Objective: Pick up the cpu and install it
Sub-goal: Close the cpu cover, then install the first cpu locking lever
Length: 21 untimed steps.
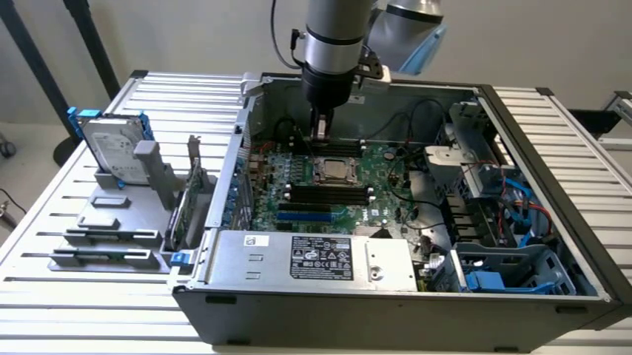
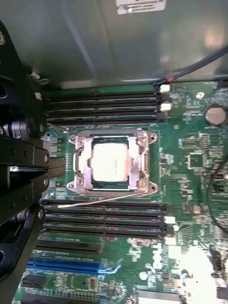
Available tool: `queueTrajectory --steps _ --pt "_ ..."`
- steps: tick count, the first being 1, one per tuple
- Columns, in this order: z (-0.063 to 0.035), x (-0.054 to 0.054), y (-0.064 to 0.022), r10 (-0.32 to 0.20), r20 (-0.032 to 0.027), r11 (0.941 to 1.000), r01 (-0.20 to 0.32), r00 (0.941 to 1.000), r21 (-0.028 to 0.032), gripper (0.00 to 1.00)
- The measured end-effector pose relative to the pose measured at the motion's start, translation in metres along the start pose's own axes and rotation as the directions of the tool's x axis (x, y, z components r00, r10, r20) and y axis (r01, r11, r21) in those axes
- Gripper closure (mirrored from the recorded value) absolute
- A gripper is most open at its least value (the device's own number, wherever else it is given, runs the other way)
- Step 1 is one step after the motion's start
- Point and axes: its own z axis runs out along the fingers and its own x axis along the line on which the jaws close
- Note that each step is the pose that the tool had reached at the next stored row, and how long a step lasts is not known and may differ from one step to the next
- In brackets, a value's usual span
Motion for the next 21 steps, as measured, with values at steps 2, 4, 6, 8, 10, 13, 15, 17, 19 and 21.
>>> queueTrajectory --steps 2,4,6,8,10,13,15,17,19,21 --pt "-0.0001 0.000 -0.0010 0.000 0.0005 1.0000 0.000 1.0000 0.0076 0.89" --pt "-0.0001 0.000 -0.0010 0.000 0.0006 1.0000 0.000 1.0000 0.0076 0.89" --pt "0.0000 0.000 -0.0011 0.000 0.0003 1.0000 0.000 1.0000 0.0075 0.89" --pt "0.0001 0.000 -0.0010 0.000 0.0003 1.0000 0.000 1.0000 0.0073 0.89" --pt "0.0001 0.000 -0.0011 0.000 0.0003 1.0000 0.000 1.0000 0.0073 0.89" --pt "0.0001 0.000 -0.0010 0.000 0.0003 1.0000 0.000 1.0000 0.0071 0.89" --pt "0.0001 0.000 -0.0010 0.000 0.0003 1.0000 0.000 1.0000 0.0071 0.89" --pt "0.0001 0.000 -0.0010 0.000 0.0003 1.0000 0.000 1.0000 0.0071 0.89" --pt "0.0007 0.000 -0.0058 0.000 0.0002 1.0000 0.000 1.0000 0.0064 0.89" --pt "0.0017 -0.001 -0.0148 0.000 0.0002 1.0000 0.000 1.0000 0.0060 0.89"
